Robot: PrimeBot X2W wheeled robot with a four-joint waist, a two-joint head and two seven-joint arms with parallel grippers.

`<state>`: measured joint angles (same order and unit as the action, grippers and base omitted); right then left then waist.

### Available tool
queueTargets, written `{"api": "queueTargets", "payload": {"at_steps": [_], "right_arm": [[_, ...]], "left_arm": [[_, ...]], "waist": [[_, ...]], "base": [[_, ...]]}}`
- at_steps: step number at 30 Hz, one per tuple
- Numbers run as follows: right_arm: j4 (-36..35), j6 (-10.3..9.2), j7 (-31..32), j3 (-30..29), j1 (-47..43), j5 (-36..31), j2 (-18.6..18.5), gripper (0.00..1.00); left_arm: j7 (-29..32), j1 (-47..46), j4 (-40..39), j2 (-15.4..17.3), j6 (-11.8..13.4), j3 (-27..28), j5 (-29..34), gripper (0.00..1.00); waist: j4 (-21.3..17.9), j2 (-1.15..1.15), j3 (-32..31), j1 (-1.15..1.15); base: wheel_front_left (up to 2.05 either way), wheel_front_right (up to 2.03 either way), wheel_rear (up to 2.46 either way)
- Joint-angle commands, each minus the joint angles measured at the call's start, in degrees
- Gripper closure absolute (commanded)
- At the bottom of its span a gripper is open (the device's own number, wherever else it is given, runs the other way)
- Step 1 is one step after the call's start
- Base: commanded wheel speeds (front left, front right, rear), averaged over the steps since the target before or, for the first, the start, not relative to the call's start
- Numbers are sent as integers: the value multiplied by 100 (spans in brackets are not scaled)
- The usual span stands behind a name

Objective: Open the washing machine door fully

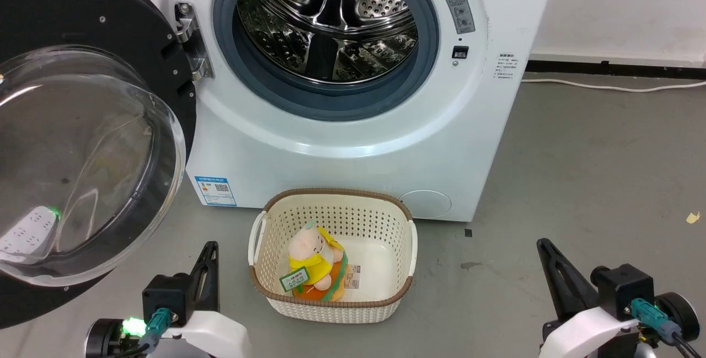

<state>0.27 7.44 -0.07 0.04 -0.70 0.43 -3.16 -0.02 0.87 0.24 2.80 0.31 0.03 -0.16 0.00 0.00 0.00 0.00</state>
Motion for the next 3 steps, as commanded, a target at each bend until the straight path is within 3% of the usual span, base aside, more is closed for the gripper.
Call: {"api": "queueTargets", "payload": {"at_steps": [1,3], "right_arm": [[-27,5,7,-4,70,-43,28,100],[-27,5,7,-4,70,-43,28,100]], "left_arm": [[2,-87,-24,8,-31,-3,16,100],[2,-87,-24,8,-31,-3,16,100]], "waist": [[0,0,0,0],[0,0,0,0]], "base": [[0,0,0],[0,0,0]]}}
